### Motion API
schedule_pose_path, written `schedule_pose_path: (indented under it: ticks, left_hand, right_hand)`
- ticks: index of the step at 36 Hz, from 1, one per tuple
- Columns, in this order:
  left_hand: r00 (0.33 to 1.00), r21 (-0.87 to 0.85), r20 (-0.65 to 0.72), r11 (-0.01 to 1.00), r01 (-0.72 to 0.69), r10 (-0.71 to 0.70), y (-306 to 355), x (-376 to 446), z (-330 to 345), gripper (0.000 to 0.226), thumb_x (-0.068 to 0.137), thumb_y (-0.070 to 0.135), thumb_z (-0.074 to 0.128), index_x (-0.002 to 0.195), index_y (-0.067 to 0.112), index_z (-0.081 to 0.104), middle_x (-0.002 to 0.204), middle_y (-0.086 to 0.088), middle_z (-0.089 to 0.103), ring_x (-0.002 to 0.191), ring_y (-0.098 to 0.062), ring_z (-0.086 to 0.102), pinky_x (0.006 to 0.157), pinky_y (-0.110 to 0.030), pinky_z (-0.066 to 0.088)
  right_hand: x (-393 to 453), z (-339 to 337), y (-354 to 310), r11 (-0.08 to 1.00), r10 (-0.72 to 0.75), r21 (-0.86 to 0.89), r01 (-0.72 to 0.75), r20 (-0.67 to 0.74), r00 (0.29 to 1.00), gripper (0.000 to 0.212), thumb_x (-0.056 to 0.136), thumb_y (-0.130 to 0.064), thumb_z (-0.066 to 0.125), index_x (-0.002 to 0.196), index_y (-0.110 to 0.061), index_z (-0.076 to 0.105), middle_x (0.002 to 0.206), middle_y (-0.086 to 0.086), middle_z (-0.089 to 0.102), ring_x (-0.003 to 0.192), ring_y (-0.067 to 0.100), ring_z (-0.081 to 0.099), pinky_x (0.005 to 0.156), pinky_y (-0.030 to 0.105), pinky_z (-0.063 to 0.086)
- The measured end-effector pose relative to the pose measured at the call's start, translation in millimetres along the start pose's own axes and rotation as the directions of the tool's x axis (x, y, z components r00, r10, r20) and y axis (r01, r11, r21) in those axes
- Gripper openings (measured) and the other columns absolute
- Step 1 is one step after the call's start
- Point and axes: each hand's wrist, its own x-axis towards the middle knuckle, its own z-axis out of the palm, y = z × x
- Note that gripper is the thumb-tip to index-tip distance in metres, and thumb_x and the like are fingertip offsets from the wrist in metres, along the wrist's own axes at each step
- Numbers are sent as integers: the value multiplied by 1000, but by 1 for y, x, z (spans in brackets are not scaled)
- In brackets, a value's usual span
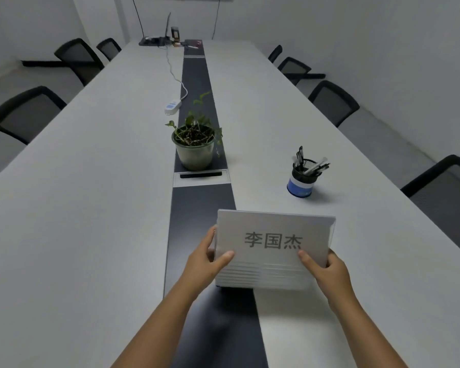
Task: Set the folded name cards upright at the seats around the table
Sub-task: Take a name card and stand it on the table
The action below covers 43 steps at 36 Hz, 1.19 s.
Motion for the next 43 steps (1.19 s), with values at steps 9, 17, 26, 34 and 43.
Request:
schedule_pose_path:
  ticks: [9, 17, 26, 34, 43]
  left_hand:
    - [974, 155, -220, 988, -19, 53, 25, -4, 12, 74, 79, 26, 64, 140, 29, 22, 144, 4, 36, 132, -17, 34, 108, -36, 30]
    - [926, 106, -352, 988, -109, 140, 42, -15, 22, 60, 85, 19, 56, 139, 21, 29, 132, 3, 48, 113, -7, 50, 95, -24, 46]
    - [830, 65, -508, 971, -228, 229, 53, -102, -8, 55, 86, 13, 55, 132, 32, 30, 113, 19, 51, 99, 3, 52, 84, -1, 34]
    - [832, -71, -547, 995, 70, -97, -43, -192, -2, 45, 86, 11, 52, 127, 25, 41, 99, 9, 60, 93, -16, 59, 80, -7, 29]
    - [816, -108, -528, 971, 211, -236, -102, -199, 19, 47, 87, 10, 52, 131, 24, 41, 112, 7, 56, 99, -11, 54, 79, -9, 42]
  right_hand:
    - [13, -24, -12, 968, -214, -144, 207, -36, 976, 64, 76, -25, 68, 132, -18, 39, 131, -1, 50, 124, 20, 45, 104, 36, 37]
    - [3, -22, -42, 933, -360, -59, 355, -144, 922, 45, 77, -19, 68, 120, -12, 56, 118, 2, 61, 105, 14, 55, 88, 25, 42]
    - [-65, -1, -66, 774, -632, -144, 616, -140, 762, 61, 71, -47, 54, 119, -9, 55, 116, 4, 62, 106, 8, 51, 91, 9, 40]
    - [-154, 39, 24, 936, -339, -58, 346, 103, 935, 59, 72, -15, 72, 121, -30, 43, 117, -8, 53, 111, 13, 52, 99, 23, 41]
    - [-162, 51, 71, 985, -118, -106, 137, 173, 978, 53, 78, -8, 65, 127, -13, 48, 120, -10, 48, 113, 10, 46, 101, 29, 38]
